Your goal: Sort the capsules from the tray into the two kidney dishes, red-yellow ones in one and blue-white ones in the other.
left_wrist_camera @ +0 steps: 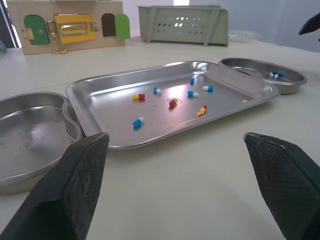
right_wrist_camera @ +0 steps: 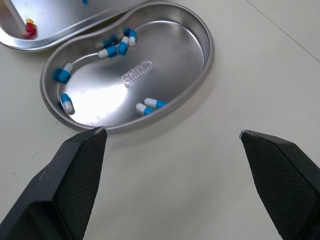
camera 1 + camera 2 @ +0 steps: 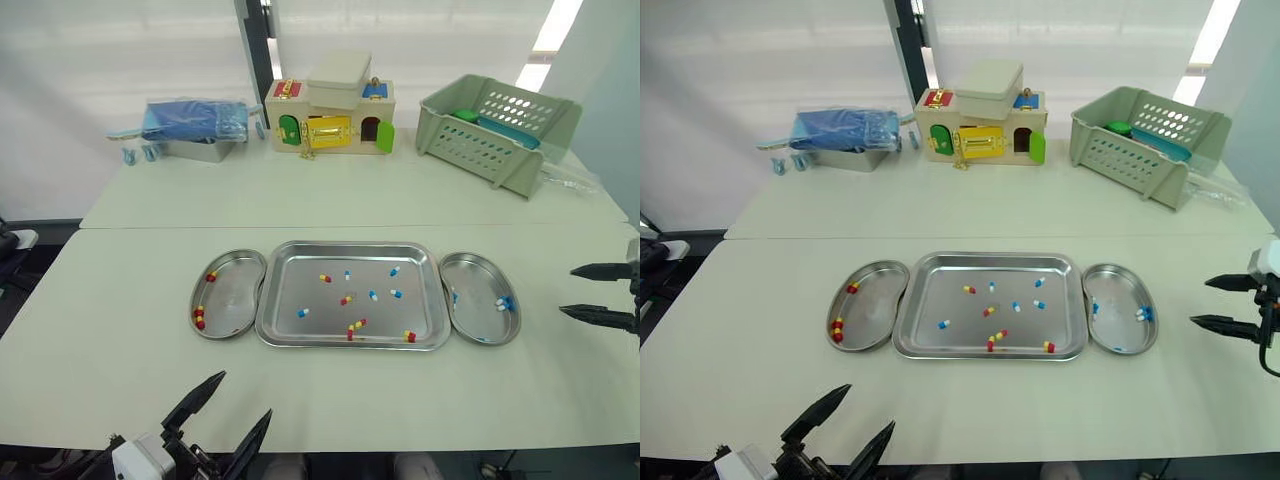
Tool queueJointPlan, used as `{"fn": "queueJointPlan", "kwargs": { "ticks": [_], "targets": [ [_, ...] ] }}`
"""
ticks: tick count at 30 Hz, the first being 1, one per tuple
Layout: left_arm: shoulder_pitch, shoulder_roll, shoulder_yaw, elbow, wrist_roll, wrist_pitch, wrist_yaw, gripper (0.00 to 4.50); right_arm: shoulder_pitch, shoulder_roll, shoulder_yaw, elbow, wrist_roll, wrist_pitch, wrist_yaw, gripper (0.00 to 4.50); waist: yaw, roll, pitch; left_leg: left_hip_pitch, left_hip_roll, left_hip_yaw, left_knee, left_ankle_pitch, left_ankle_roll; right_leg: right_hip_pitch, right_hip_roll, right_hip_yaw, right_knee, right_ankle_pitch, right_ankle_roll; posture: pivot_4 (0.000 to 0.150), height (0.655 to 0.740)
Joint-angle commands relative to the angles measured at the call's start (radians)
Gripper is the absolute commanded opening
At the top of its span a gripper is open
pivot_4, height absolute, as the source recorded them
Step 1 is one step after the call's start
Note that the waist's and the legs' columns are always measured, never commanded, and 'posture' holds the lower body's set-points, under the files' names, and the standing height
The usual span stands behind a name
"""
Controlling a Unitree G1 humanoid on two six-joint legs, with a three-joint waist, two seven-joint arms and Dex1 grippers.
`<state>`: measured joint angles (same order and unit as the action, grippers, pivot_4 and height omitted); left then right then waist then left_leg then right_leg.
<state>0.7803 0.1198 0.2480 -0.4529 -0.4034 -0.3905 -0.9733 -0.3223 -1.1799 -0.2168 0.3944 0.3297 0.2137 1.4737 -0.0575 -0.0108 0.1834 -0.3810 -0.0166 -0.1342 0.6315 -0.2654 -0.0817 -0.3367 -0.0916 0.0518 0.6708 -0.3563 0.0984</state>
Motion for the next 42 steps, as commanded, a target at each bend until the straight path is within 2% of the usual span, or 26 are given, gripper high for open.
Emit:
{"fn": "queueJointPlan", "kwargs": {
  "ticks": [1,7,14,20,25,30,33,36,42],
  "targets": [
    [0.008,0.016,-0.012,0.022,0.005,-0.044,0.033,4.48,-0.083,-0.007,0.029,-0.144,0.061,0.093,0.037,4.50,0.000,0.001,0.000,0.000,0.000,0.000,0.000,0.000,0.000,0.000,0.000,0.000,0.000,0.000,0.000,0.150,0.7400],
    [-0.009,0.059,-0.008,0.057,-0.005,-0.054,0.070,4.48,-0.298,0.124,0.152,-0.369,0.163,0.280,0.012,4.50,0.000,0.006,-0.004,0.000,0.002,-0.001,-0.001,0.000,0.000,-0.001,0.002,-0.001,0.001,0.000,0.000,0.150,0.7400],
    [-0.008,0.096,-0.015,0.058,-0.028,-0.048,0.096,4.48,-0.527,0.361,0.421,-0.474,0.097,0.360,-0.012,4.50,0.005,0.005,-0.003,-0.002,0.003,-0.003,-0.001,0.000,0.000,-0.003,0.002,-0.003,0.001,0.000,-0.001,0.150,0.7400],
    [-0.006,0.113,-0.018,0.058,-0.032,-0.061,0.111,4.48,-0.650,0.593,0.634,-0.395,-0.047,0.284,-0.051,4.50,0.003,0.004,-0.004,-0.002,0.003,-0.004,0.000,0.000,0.000,-0.005,0.002,-0.003,0.003,0.000,-0.001,0.150,0.7400],
    [-0.010,0.117,-0.028,0.066,-0.031,-0.074,0.124,4.48,-0.707,0.777,0.716,-0.199,-0.165,0.159,-0.120,4.50,0.001,0.003,-0.004,-0.002,0.003,-0.004,0.000,0.000,-0.001,-0.006,0.002,-0.004,0.005,0.000,-0.001,0.150,0.7400],
    [-0.013,0.123,-0.033,0.072,-0.034,-0.079,0.131,4.48,-0.742,0.896,0.759,-0.023,-0.251,0.059,-0.146,4.50,0.000,0.003,-0.004,-0.002,0.004,-0.003,0.000,0.001,-0.001,-0.009,0.002,-0.004,0.007,0.000,-0.002,0.150,0.7400],
    [-0.016,0.126,-0.030,0.068,-0.038,-0.074,0.142,4.50,-0.737,0.934,0.770,0.041,-0.284,0.014,-0.150,3.84,-0.001,0.003,-0.004,-0.002,0.004,-0.003,0.000,0.001,-0.001,-0.010,0.002,-0.005,0.008,0.001,-0.002,0.150,0.7400],
    [-0.015,0.130,-0.032,0.076,-0.032,-0.083,0.142,4.50,-0.732,0.966,0.782,0.101,-0.323,-0.032,-0.166,2.82,-0.001,0.003,-0.004,-0.002,0.004,-0.002,0.000,0.001,-0.001,-0.011,0.002,-0.005,0.009,0.001,-0.002,0.150,0.7400],
    [-0.027,0.131,-0.034,0.072,-0.028,-0.078,0.158,4.50,-0.737,1.026,0.780,0.205,-0.382,-0.089,-0.208,2.82,-0.004,0.003,-0.004,-0.002,0.006,-0.001,-0.001,0.001,-0.001,-0.013,0.003,-0.005,0.009,0.001,-0.003,0.150,0.7400]
  ]
}}
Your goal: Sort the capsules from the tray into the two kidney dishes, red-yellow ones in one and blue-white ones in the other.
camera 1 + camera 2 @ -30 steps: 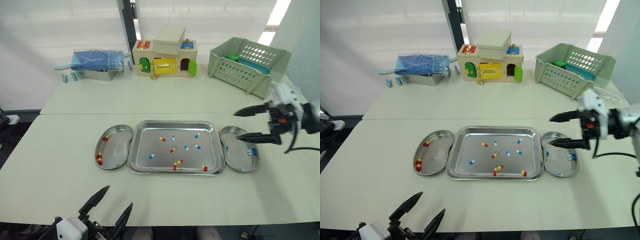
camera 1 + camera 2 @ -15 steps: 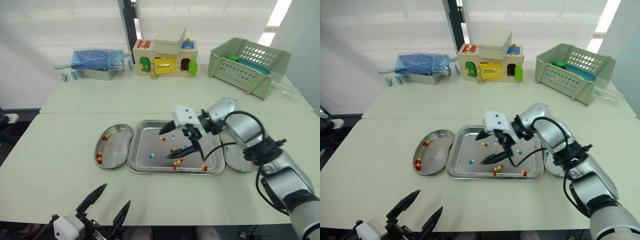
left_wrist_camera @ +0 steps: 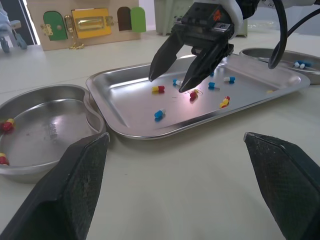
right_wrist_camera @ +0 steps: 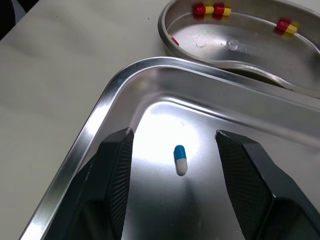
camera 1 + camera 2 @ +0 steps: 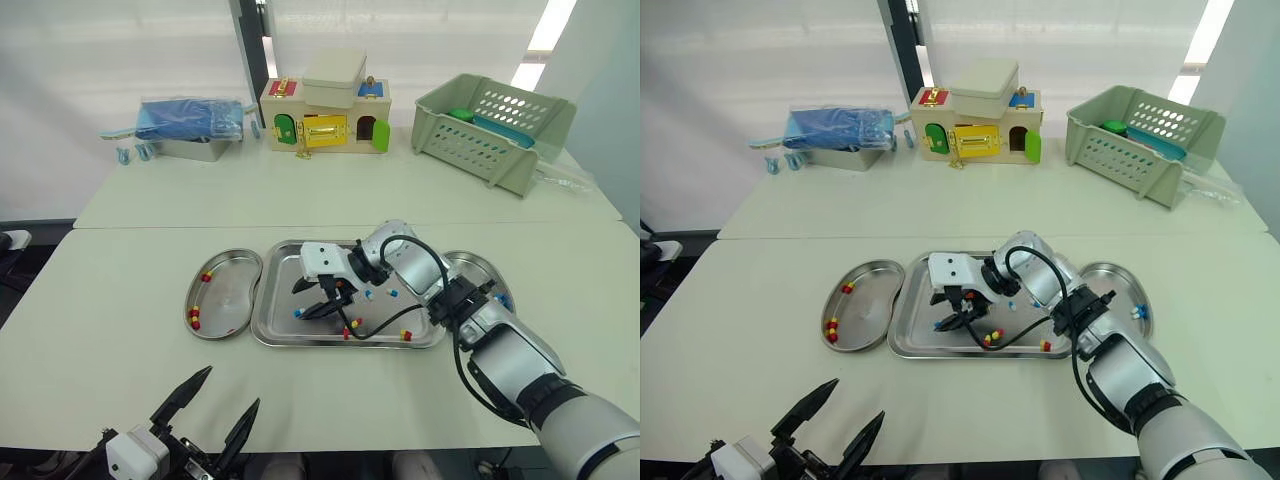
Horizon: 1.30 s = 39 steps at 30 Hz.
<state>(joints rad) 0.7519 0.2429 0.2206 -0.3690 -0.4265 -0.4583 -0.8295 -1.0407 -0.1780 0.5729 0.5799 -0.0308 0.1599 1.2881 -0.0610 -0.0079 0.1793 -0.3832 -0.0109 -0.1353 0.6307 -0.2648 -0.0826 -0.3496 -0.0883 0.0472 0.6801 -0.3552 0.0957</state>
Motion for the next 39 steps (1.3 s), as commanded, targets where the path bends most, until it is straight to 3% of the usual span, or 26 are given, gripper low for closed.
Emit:
{"fn": "queueJointPlan", "kwargs": {
  "ticks": [1,15,16,25,33,39],
  "targets": [
    [0.001,0.010,-0.008,-0.011,-0.005,-0.010,0.016,4.50,-0.019,0.032,-0.010,0.033,-0.030,-0.044,-0.028,2.82,-0.002,0.000,0.000,0.000,0.000,0.000,0.000,0.000,0.000,0.000,0.000,0.000,0.000,0.000,0.000,0.150,0.7400],
    [0.020,0.023,-0.019,-0.009,-0.005,-0.022,0.026,4.50,-0.003,0.094,-0.001,0.162,-0.134,-0.076,-0.070,2.82,-0.004,0.000,0.000,0.000,0.001,0.000,0.000,0.000,0.000,-0.001,0.001,0.000,0.000,0.000,0.000,0.150,0.7400],
    [0.020,0.024,-0.019,-0.007,-0.005,-0.024,0.026,4.50,-0.003,0.095,-0.002,0.166,-0.138,-0.077,-0.074,2.40,-0.004,0.000,0.000,0.000,0.001,0.000,0.000,0.000,0.000,-0.001,0.001,0.000,0.000,0.000,0.000,0.150,0.7400],
    [0.016,0.030,-0.023,0.009,-0.005,-0.032,0.024,4.50,-0.001,0.096,-0.014,0.167,-0.151,-0.088,-0.065,0.13,-0.005,0.000,0.000,0.000,0.001,0.000,0.000,0.000,0.000,-0.001,0.001,0.000,0.000,0.000,-0.001,0.150,0.7400],
    [0.014,0.038,-0.032,0.017,-0.006,-0.040,0.013,4.50,0.003,0.083,-0.074,0.103,-0.080,-0.042,-0.017,0.01,-0.005,0.000,0.000,0.000,0.001,0.000,0.000,0.000,0.000,-0.001,0.001,0.000,0.000,0.000,-0.001,0.150,0.7400],
    [0.001,0.073,-0.043,-0.026,-0.022,-0.021,-0.009,4.50,0.090,-0.060,-0.189,-0.218,0.060,0.141,0.076,0.01,0.001,0.000,0.000,-0.001,0.002,0.000,0.000,0.000,0.000,-0.001,0.001,0.000,0.000,0.000,-0.001,0.150,0.7400]
  ]
}}
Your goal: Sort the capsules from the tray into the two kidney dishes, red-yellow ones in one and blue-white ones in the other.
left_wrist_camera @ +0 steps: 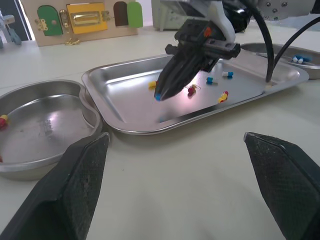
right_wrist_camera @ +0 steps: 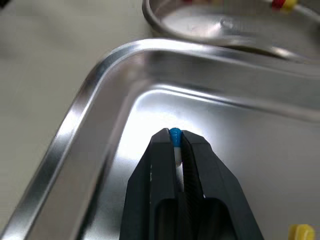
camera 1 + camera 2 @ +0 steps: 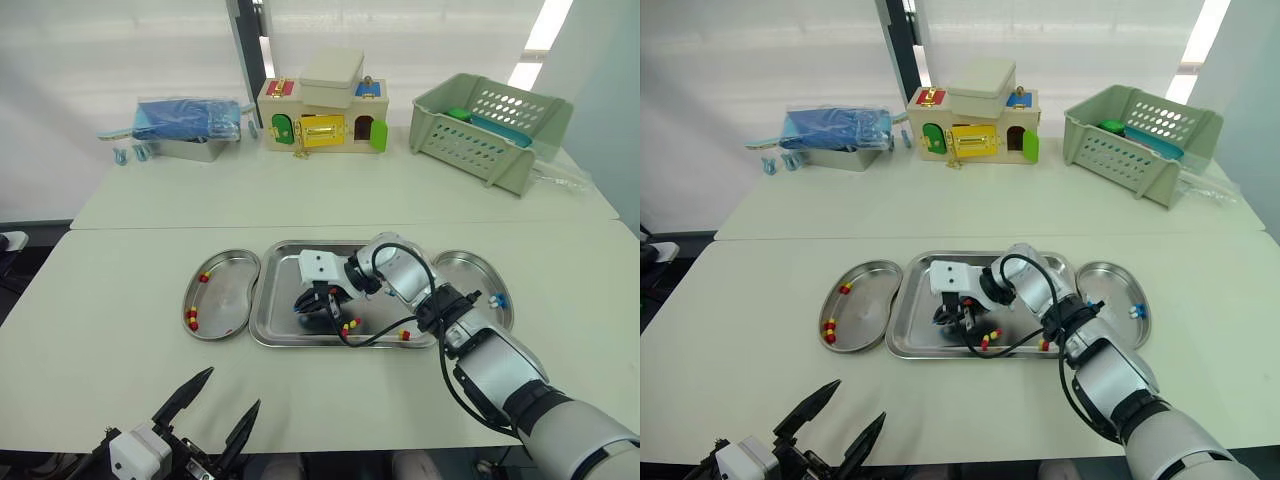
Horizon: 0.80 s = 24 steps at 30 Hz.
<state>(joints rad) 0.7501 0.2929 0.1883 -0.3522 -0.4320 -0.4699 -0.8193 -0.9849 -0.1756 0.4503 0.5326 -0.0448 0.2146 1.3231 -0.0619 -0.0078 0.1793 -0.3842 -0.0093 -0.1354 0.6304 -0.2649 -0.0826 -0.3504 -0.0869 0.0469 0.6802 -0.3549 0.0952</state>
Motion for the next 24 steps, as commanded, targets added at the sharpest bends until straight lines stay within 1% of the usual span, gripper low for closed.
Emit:
{"fn": "queueJointPlan", "kwargs": {
  "ticks": [1,6,9,13,17,19,21,24],
  "targets": [
    [0.001,0.033,-0.017,-0.047,-0.017,-0.012,-0.027,4.50,0.057,-0.095,-0.086,-0.230,0.094,0.119,0.041,0.01,0.005,0.000,0.000,0.000,0.000,0.000,0.000,0.000,0.000,0.000,0.000,0.000,0.000,0.000,0.000,0.150,0.7400],
    [-0.032,0.093,-0.048,-0.067,-0.028,0.008,-0.066,4.50,0.227,-0.303,-0.232,-0.527,0.198,0.303,0.005,0.01,0.018,0.000,0.000,-0.001,0.000,0.000,0.000,0.000,0.000,0.000,0.000,0.000,-0.001,0.000,0.000,0.150,0.7400],
    [-0.061,0.125,-0.068,-0.077,-0.039,0.027,-0.086,4.50,0.335,-0.425,-0.320,-0.643,0.242,0.378,-0.021,0.01,0.020,0.000,0.000,-0.002,0.000,0.001,0.000,0.000,0.000,0.000,0.000,0.000,-0.001,0.000,0.000,0.150,0.7400],
    [-0.088,0.165,-0.085,-0.085,-0.058,0.050,-0.112,4.50,0.462,-0.553,-0.448,-0.744,0.302,0.450,-0.065,0.01,0.017,-0.001,0.000,-0.001,0.000,0.001,0.000,0.000,0.000,0.001,0.000,0.000,-0.001,0.000,0.000,0.150,0.7400],
    [-0.104,0.197,-0.094,-0.080,-0.074,0.060,-0.147,4.50,0.584,-0.653,-0.546,-0.784,0.332,0.472,-0.107,0.01,0.018,-0.001,0.000,-0.001,0.000,0.002,0.000,0.000,0.001,0.001,0.000,0.000,-0.001,0.000,0.000,0.150,0.7400],
    [-0.119,0.215,-0.098,-0.064,-0.079,0.055,-0.176,4.50,0.655,-0.693,-0.599,-0.752,0.318,0.443,-0.138,0.01,0.020,-0.001,0.000,-0.001,0.000,0.002,0.000,0.000,0.001,0.002,0.000,0.000,-0.001,0.000,0.000,0.150,0.7400],
    [-0.137,0.224,-0.098,-0.053,-0.085,0.060,-0.191,4.50,0.706,-0.713,-0.631,-0.712,0.311,0.415,-0.163,0.01,0.025,-0.001,0.000,-0.001,0.000,0.001,0.000,0.000,0.000,0.003,0.000,0.000,-0.001,0.000,0.000,0.150,0.7400],
    [-0.152,0.226,-0.096,-0.047,-0.093,0.066,-0.195,4.50,0.738,-0.720,-0.643,-0.680,0.315,0.393,-0.191,0.01,0.022,-0.001,0.000,0.000,0.000,0.002,0.001,0.000,0.001,0.003,0.000,0.000,-0.001,0.000,0.000,0.150,0.7400]
  ]
}}
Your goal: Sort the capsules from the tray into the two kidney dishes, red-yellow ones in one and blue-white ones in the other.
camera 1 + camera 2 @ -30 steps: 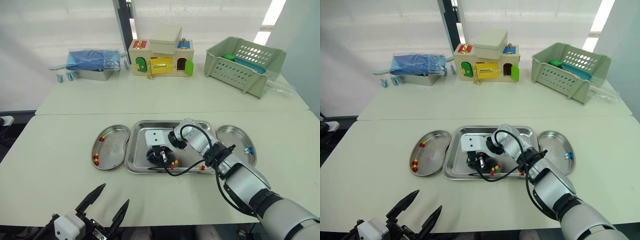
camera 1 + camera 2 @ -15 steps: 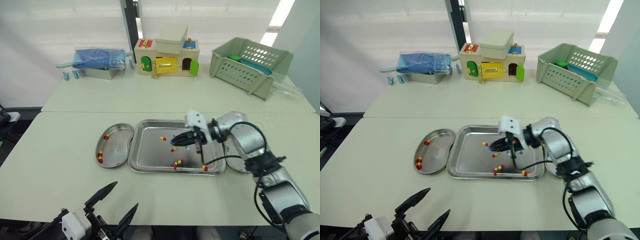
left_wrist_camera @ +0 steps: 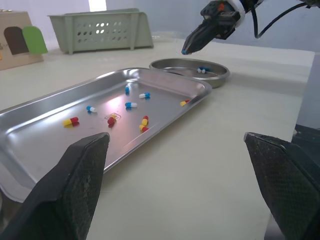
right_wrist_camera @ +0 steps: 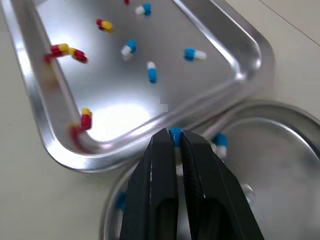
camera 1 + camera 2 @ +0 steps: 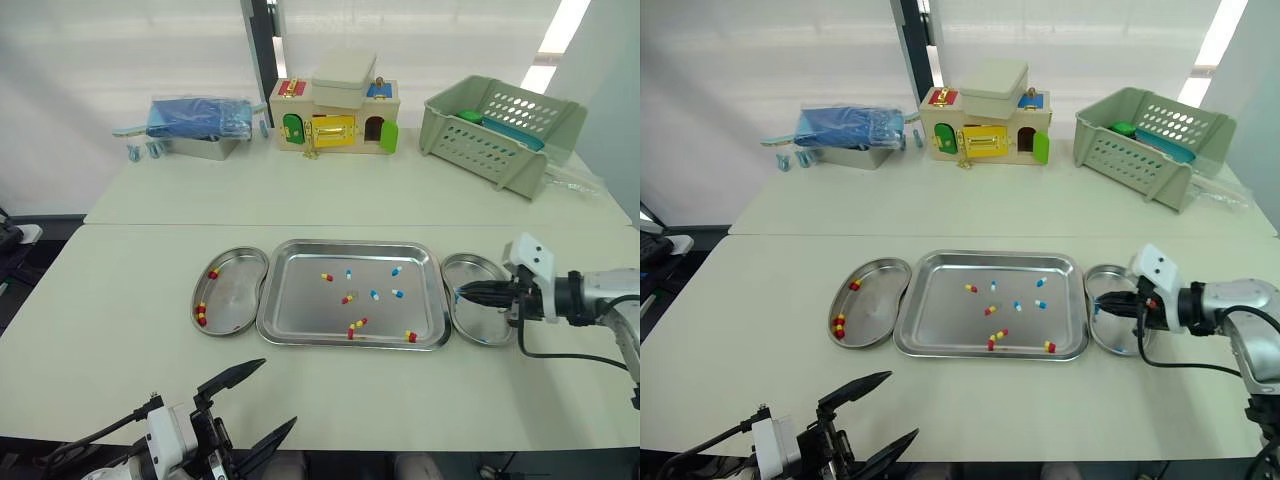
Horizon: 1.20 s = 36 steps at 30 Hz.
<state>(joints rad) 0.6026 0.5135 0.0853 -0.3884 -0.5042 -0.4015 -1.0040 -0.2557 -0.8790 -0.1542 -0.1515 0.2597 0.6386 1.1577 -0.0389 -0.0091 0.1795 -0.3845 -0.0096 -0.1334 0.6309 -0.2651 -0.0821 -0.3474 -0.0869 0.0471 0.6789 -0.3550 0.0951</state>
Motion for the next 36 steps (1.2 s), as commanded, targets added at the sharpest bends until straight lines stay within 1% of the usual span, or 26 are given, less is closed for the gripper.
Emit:
{"fn": "queueJointPlan", "kwargs": {
  "ticks": [1,2,4,7,12,14,17,18,21,23,26,29,34,36],
  "targets": [
    [-0.006,0.007,0.009,-0.010,-0.023,-0.002,-0.013,4.50,0.015,-0.016,-0.043,0.013,0.013,-0.039,-0.033,0.01,-0.003,0.000,0.000,0.000,0.000,0.000,0.000,0.000,0.000,0.000,0.000,0.000,0.000,0.000,0.000,0.150,0.7400],
    [-0.008,0.007,0.010,-0.009,-0.025,-0.001,-0.015,4.50,0.019,-0.016,-0.045,0.017,0.018,-0.042,-0.039,0.01,-0.004,0.000,0.000,0.001,0.000,0.000,0.000,0.000,0.000,0.000,0.000,0.000,0.000,0.000,0.000,0.150,0.7400],
    [-0.009,0.006,0.013,-0.009,-0.026,0.002,-0.016,4.50,0.024,-0.017,-0.047,0.013,0.026,-0.040,-0.050,0.65,-0.004,0.000,0.000,0.001,0.000,0.000,0.000,0.000,0.000,0.000,0.000,0.000,0.000,0.000,0.000,0.150,0.7400],
    [-0.007,0.005,0.017,-0.010,-0.028,0.002,-0.014,4.50,0.030,-0.017,-0.052,0.005,0.041,-0.037,-0.061,1.28,-0.003,0.000,0.000,0.001,0.000,0.000,0.000,0.000,0.000,0.001,0.000,0.000,0.000,0.000,0.000,0.150,0.7400],
    [-0.017,0.007,0.024,-0.006,-0.028,0.014,-0.006,4.50,0.021,-0.030,-0.054,0.010,0.063,-0.030,-0.073,2.63,-0.002,0.000,0.000,0.001,0.000,-0.001,0.000,0.000,0.000,0.002,0.000,0.000,0.000,0.000,0.000,0.150,0.7400],
    [-0.022,-0.001,0.027,-0.007,-0.022,0.019,0.010,4.50,0.047,-0.033,-0.098,0.008,0.092,-0.031,-0.065,3.13,-0.001,0.000,0.000,0.001,0.000,-0.001,0.000,0.000,0.000,0.002,0.000,-0.001,0.000,0.000,0.000,0.150,0.7400],
    [-0.020,-0.009,0.053,-0.015,-0.021,0.038,0.044,4.50,0.105,-0.035,-0.174,-0.029,0.145,-0.043,-0.049,4.06,0.006,-0.001,0.001,0.001,0.000,-0.001,0.000,0.000,0.000,0.003,0.000,-0.001,-0.002,0.000,0.000,0.150,0.7400],
    [-0.022,-0.006,0.066,-0.014,-0.021,0.044,0.052,4.50,0.127,-0.028,-0.205,-0.043,0.169,-0.049,-0.042,4.44,0.007,-0.001,0.001,0.001,0.000,-0.001,0.000,0.000,0.000,0.003,0.000,-0.001,-0.002,0.000,0.000,0.150,0.7400],
    [-0.019,0.012,0.121,-0.040,-0.038,0.097,0.096,4.50,0.207,-0.025,-0.291,-0.076,0.232,-0.073,0.001,4.48,0.007,-0.001,0.001,0.002,0.000,-0.001,0.000,0.000,0.000,0.004,0.000,-0.002,-0.002,0.000,0.000,0.150,0.7400],
    [-0.008,0.039,0.179,-0.052,-0.055,0.158,0.127,4.50,0.241,-0.016,-0.339,-0.050,0.240,-0.135,0.017,4.48,0.007,-0.002,0.001,0.003,0.000,-0.001,0.000,0.000,0.000,0.005,0.000,-0.001,-0.002,0.000,0.000,0.150,0.7400],
    [0.009,0.100,0.268,-0.066,-0.087,0.253,0.139,4.50,0.314,-0.018,-0.388,-0.027,0.248,-0.209,0.064,4.48,0.006,-0.002,0.001,0.004,0.000,-0.001,0.000,0.000,0.000,0.005,0.000,-0.001,-0.002,0.000,0.000,0.150,0.7400],
    [0.023,0.160,0.373,-0.067,-0.135,0.340,0.135,4.50,0.394,-0.017,-0.413,-0.027,0.259,-0.243,0.105,4.48,0.007,-0.003,0.002,0.004,0.000,-0.001,0.000,0.000,0.000,0.006,0.000,-0.002,-0.002,0.000,0.000,0.150,0.7400],
    [0.006,0.252,0.556,0.070,-0.150,0.412,0.078,4.50,0.552,0.024,-0.413,-0.108,0.268,-0.328,0.168,4.48,0.004,-0.003,0.001,0.004,0.000,-0.001,-0.001,0.000,0.000,0.006,0.000,-0.002,-0.002,0.000,0.000,0.150,0.7400],
    [0.013,0.272,0.595,0.104,-0.145,0.434,0.045,4.50,0.595,0.036,-0.407,-0.119,0.258,-0.372,0.186,4.48,0.002,-0.003,0.002,0.004,0.000,-0.001,-0.001,0.000,0.000,0.006,0.000,-0.002,-0.002,0.000,0.000,0.150,0.7400]
  ]
}}
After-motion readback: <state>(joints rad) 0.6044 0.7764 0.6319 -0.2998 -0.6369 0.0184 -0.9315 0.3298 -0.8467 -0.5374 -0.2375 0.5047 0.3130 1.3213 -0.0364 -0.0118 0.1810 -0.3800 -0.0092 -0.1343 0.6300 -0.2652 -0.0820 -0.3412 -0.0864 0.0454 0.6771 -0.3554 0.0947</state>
